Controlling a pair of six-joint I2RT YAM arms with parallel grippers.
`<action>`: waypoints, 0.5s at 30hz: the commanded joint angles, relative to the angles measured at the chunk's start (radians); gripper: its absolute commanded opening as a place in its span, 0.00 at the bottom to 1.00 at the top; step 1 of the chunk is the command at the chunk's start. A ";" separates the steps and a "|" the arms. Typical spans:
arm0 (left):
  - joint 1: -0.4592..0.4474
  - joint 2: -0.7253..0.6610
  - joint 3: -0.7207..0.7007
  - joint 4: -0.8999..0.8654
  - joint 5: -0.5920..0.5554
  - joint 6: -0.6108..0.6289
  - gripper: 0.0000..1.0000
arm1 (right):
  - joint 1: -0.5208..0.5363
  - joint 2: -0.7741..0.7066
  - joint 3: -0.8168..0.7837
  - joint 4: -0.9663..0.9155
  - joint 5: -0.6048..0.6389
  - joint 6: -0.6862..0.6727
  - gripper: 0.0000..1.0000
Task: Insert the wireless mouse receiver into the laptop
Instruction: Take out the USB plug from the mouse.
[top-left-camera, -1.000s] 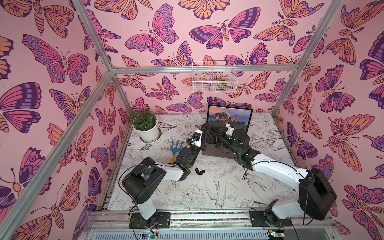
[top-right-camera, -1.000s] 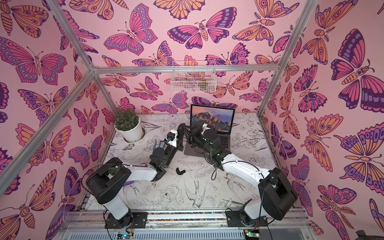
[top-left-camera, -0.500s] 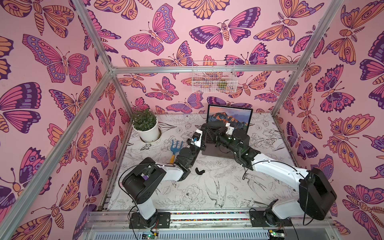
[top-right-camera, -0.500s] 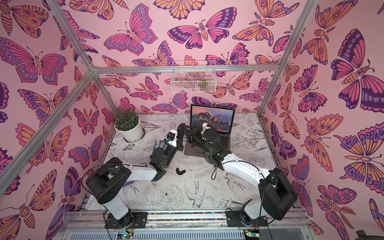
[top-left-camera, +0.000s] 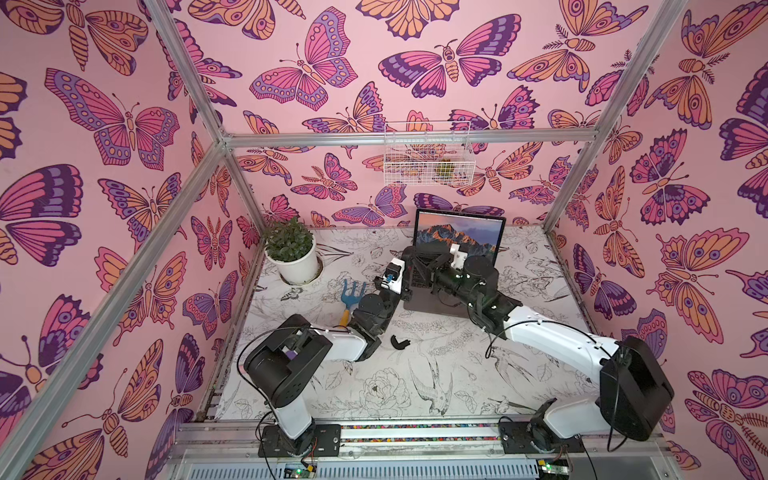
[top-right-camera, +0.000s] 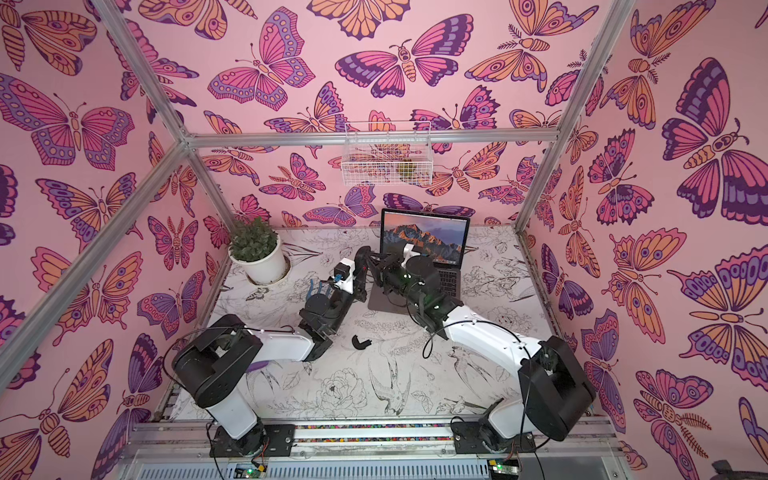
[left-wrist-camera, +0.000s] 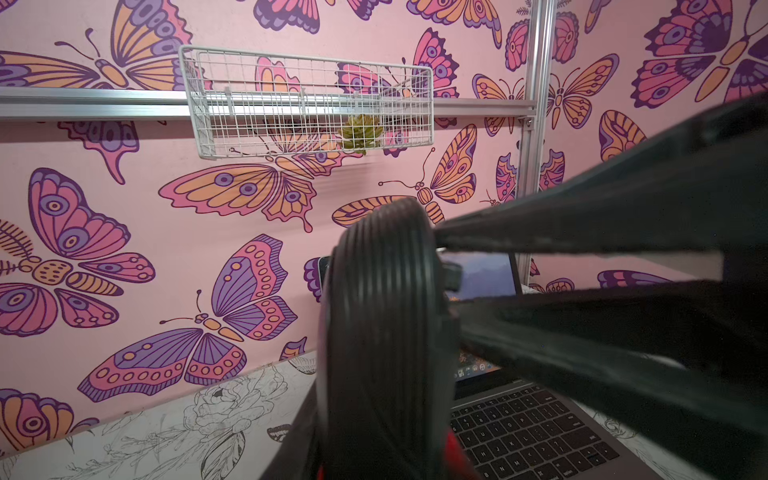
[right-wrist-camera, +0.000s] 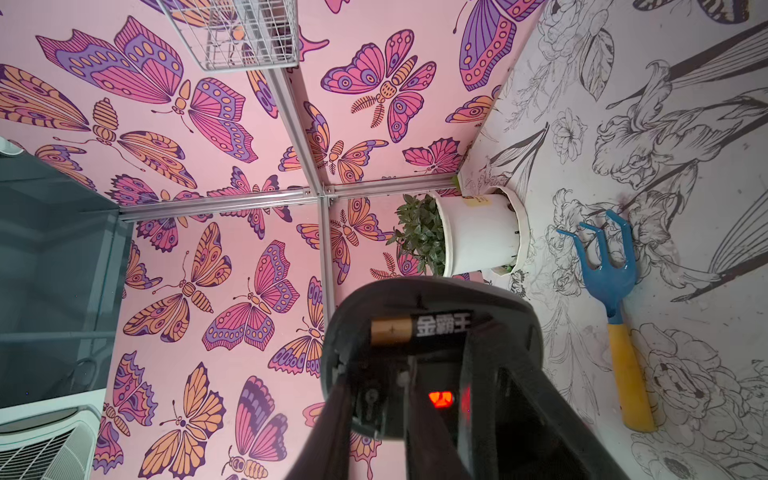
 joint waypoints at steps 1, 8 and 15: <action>-0.005 -0.005 0.037 0.054 0.078 -0.011 0.00 | 0.017 0.014 0.028 -0.086 -0.034 -0.040 0.24; -0.002 -0.018 0.027 0.053 0.097 -0.012 0.00 | 0.017 0.024 0.025 -0.100 -0.022 -0.036 0.21; 0.010 -0.037 0.010 0.051 0.085 0.015 0.00 | 0.012 -0.009 0.006 -0.136 0.034 -0.035 0.18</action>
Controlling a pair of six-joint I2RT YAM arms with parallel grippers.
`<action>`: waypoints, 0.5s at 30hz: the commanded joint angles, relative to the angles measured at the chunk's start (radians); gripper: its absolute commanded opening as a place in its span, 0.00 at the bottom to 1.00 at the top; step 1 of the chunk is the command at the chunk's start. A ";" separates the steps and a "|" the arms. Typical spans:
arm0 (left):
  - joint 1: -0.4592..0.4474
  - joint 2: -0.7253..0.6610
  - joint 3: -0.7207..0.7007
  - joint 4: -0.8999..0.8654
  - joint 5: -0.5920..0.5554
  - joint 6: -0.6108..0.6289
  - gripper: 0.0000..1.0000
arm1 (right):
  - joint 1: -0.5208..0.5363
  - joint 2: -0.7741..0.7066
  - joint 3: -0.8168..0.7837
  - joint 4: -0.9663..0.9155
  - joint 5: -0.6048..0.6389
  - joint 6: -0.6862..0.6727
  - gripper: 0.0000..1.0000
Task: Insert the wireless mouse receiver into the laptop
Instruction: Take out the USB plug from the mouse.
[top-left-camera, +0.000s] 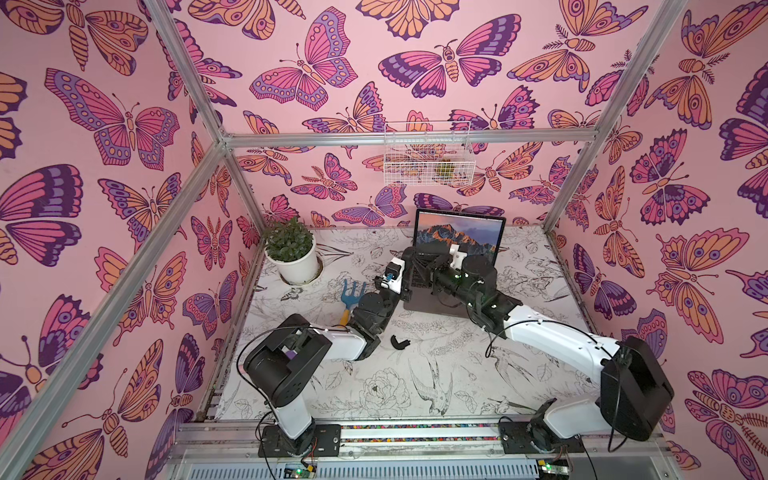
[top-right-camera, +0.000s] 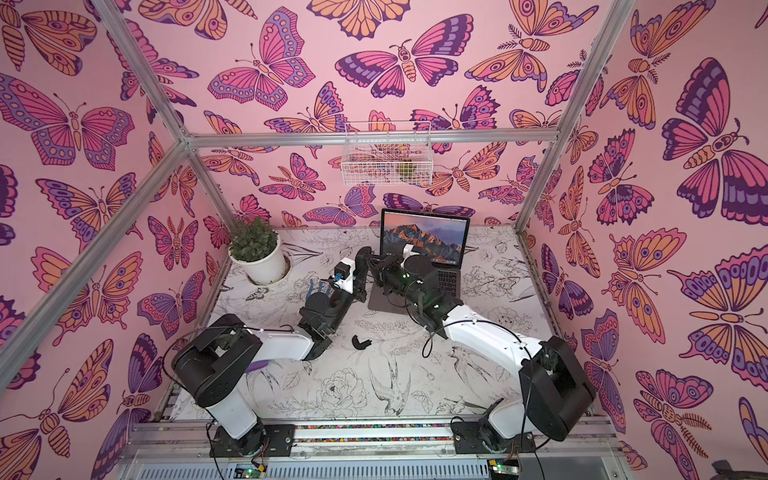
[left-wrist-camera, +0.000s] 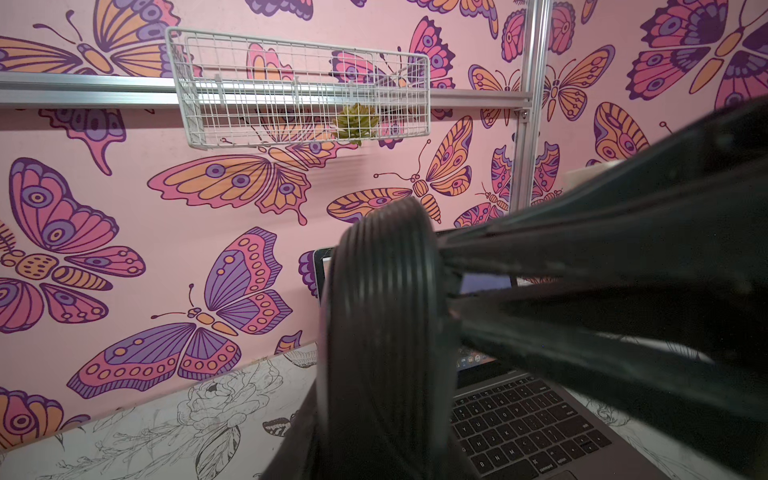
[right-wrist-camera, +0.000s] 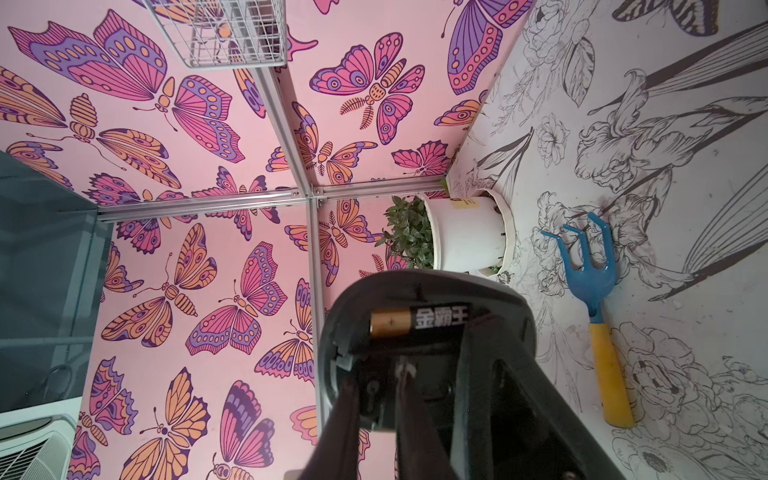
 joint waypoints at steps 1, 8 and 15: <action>0.002 -0.038 0.005 0.079 0.056 0.021 0.00 | 0.007 -0.015 -0.008 -0.090 0.025 -0.023 0.17; 0.014 -0.033 0.000 0.080 0.049 0.024 0.00 | 0.001 -0.044 -0.018 -0.107 0.047 -0.036 0.17; 0.017 -0.026 -0.004 0.079 0.039 0.030 0.00 | 0.001 -0.066 -0.021 -0.120 0.064 -0.048 0.18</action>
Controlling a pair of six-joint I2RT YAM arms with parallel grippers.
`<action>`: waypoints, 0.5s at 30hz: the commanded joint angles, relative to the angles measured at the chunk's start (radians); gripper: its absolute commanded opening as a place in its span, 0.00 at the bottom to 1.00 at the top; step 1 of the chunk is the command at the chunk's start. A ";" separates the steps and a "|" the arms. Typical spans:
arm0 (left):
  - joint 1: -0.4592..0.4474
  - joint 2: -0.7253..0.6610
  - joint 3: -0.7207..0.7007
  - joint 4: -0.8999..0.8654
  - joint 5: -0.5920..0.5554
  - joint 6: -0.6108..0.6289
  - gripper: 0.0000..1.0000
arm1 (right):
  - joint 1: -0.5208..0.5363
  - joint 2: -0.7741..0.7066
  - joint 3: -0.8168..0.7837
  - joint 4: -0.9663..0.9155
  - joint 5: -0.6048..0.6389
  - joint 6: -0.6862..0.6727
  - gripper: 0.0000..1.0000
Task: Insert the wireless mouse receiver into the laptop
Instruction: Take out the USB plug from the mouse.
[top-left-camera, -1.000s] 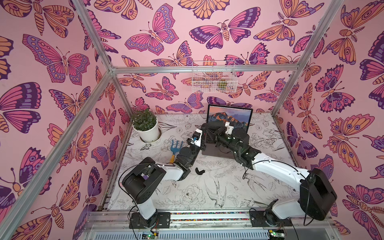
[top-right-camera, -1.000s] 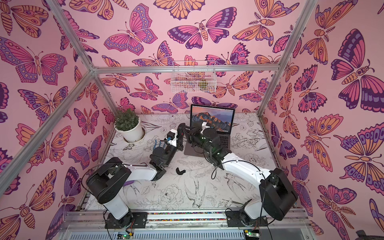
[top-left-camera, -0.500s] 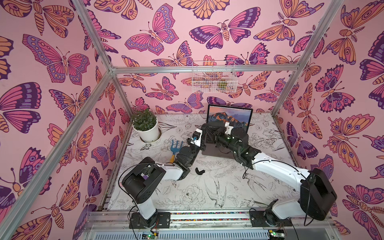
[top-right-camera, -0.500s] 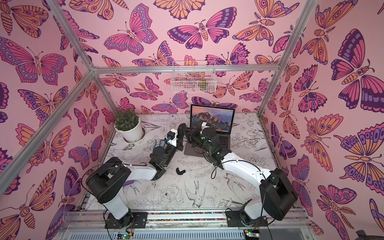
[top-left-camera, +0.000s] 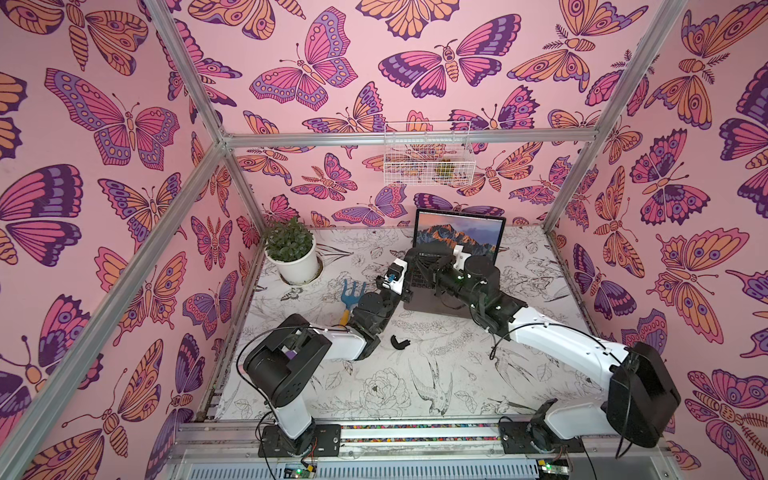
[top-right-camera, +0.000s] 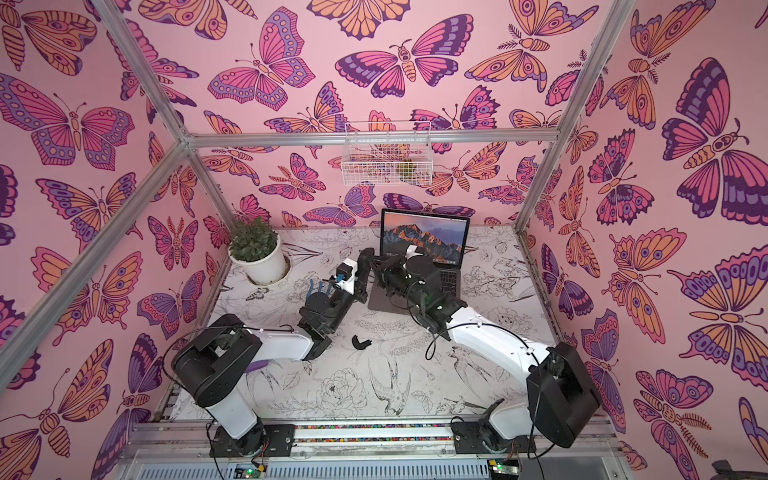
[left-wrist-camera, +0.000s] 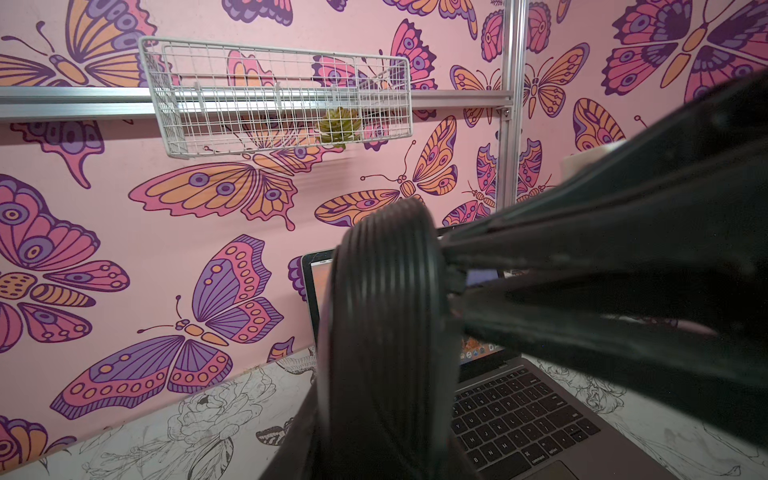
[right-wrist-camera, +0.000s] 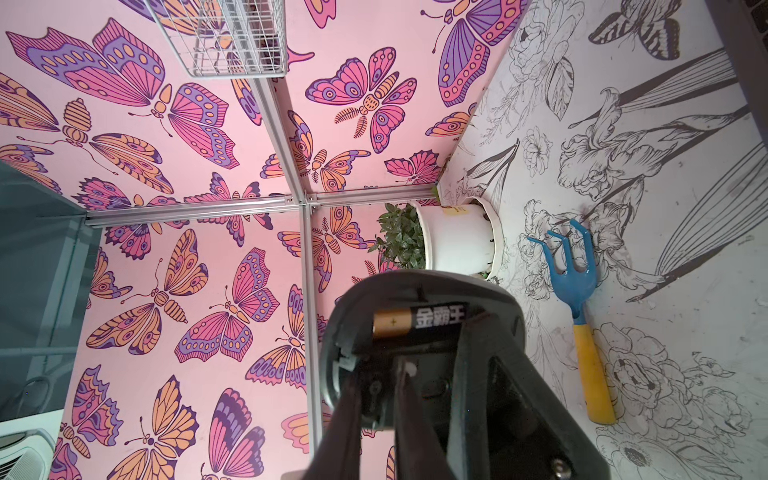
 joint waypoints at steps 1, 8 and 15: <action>0.014 -0.027 -0.004 0.075 -0.002 0.011 0.00 | 0.001 -0.026 -0.019 -0.060 0.036 -0.025 0.18; 0.018 -0.025 -0.007 0.072 -0.008 0.018 0.00 | 0.001 -0.051 -0.043 -0.031 0.054 -0.026 0.21; 0.018 -0.021 -0.011 0.073 -0.003 0.007 0.00 | 0.001 -0.048 -0.061 0.020 0.055 -0.011 0.27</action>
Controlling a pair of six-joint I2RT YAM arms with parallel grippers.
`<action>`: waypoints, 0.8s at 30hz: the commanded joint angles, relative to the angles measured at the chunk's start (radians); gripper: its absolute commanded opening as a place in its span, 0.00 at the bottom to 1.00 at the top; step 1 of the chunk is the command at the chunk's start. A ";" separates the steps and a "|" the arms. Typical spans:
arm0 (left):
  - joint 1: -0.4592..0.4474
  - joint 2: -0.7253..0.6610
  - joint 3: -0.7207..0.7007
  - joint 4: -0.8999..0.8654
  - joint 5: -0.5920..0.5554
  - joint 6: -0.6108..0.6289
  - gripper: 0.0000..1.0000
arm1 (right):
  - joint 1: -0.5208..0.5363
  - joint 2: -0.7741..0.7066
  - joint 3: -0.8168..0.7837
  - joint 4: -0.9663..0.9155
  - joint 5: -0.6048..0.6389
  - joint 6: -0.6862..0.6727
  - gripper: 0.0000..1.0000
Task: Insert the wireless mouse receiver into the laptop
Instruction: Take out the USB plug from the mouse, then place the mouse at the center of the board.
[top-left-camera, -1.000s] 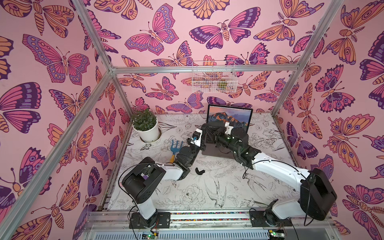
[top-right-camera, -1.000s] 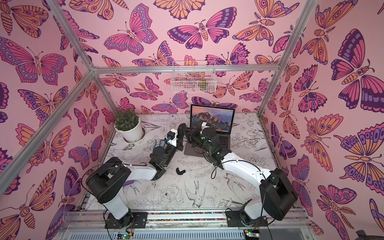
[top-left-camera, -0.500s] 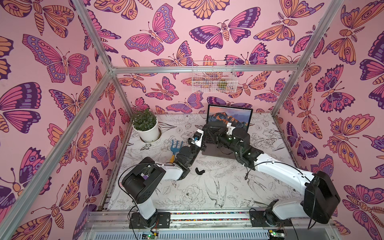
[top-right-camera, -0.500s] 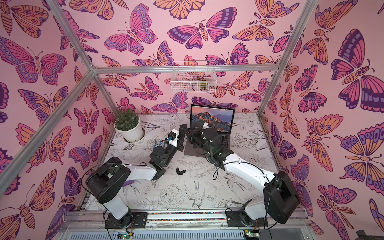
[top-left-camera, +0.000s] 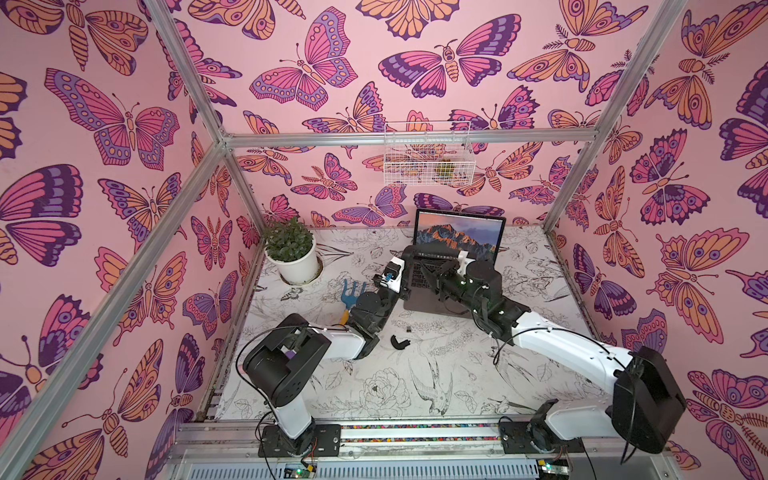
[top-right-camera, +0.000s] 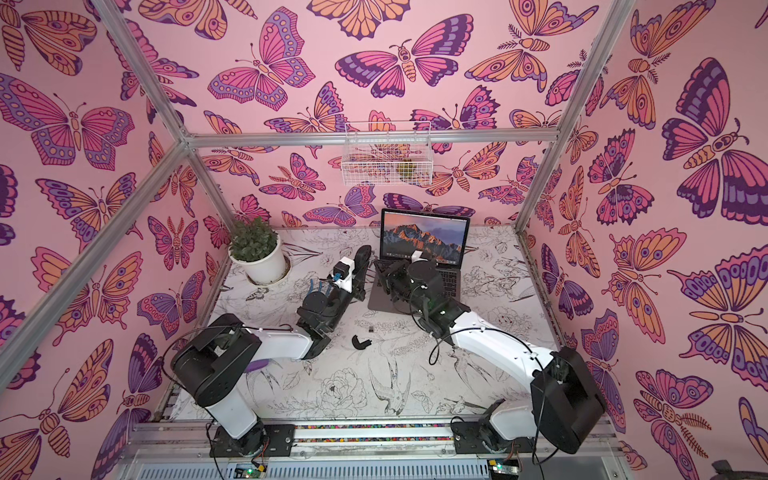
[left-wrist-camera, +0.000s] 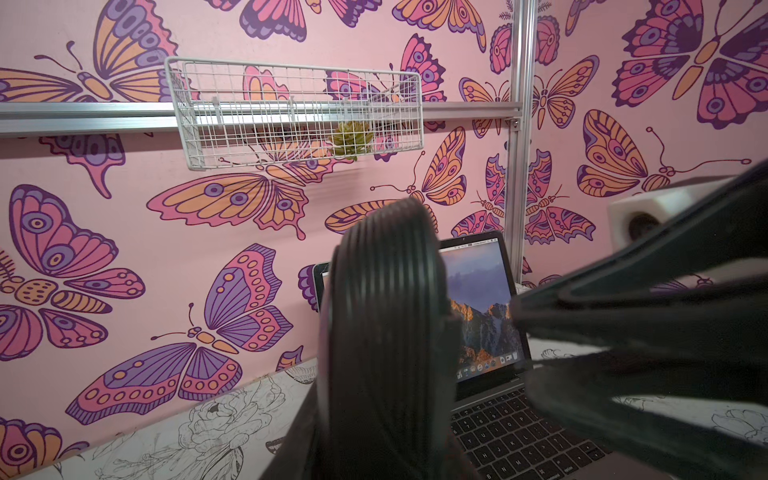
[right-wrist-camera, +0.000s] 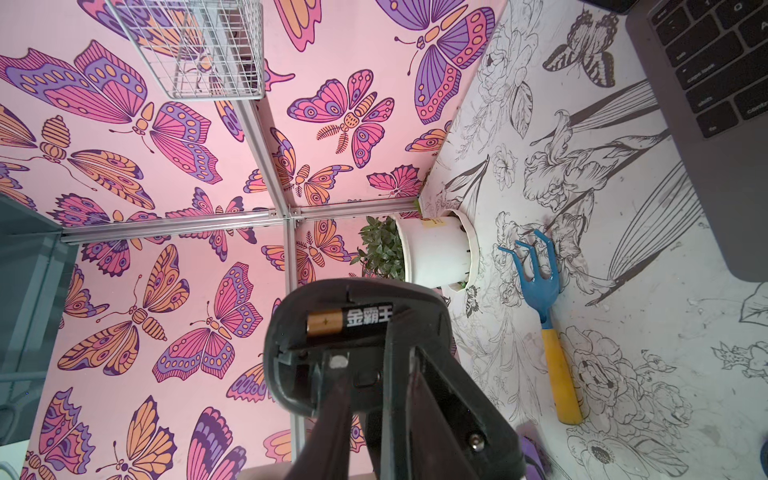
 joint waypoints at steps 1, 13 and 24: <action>0.005 -0.021 -0.012 0.047 -0.001 0.003 0.00 | 0.000 -0.017 -0.005 0.026 0.018 -0.007 0.28; -0.003 -0.178 -0.191 -0.191 0.123 0.163 0.00 | -0.149 -0.125 -0.038 -0.257 0.007 -0.439 0.86; -0.204 -0.617 -0.348 -0.912 0.037 0.560 0.00 | -0.193 -0.261 -0.178 -0.428 0.185 -0.825 0.99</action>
